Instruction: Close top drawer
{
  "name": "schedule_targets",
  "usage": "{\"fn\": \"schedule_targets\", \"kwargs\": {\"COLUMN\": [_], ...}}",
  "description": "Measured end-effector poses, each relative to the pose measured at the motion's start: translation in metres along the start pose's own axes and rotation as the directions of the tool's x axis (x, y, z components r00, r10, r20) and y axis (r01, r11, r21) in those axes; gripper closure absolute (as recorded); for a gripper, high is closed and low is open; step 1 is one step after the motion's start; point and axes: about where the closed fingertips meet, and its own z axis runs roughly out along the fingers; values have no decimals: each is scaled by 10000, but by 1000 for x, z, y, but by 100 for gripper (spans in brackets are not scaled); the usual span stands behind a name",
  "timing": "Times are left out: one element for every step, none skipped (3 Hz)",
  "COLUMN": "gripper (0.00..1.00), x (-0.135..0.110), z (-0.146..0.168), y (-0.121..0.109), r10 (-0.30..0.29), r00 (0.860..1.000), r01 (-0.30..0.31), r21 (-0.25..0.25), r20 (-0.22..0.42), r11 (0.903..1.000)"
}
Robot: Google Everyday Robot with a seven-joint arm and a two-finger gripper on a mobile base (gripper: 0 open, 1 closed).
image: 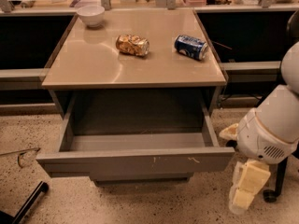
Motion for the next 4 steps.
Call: {"fn": "schedule_targets", "kwargs": {"gripper": [0, 0, 0, 0], "x": [-14, -14, -14, -16], "z": [38, 38, 71, 104], "y": [10, 10, 12, 12], "r10": [-345, -345, -198, -333], "r00": [9954, 9954, 9950, 9947], "r01": [430, 430, 340, 505], "r21": [-946, -947, -1453, -1800], "r20": [896, 896, 983, 974], "r11": [9946, 9946, 9888, 9824]}}
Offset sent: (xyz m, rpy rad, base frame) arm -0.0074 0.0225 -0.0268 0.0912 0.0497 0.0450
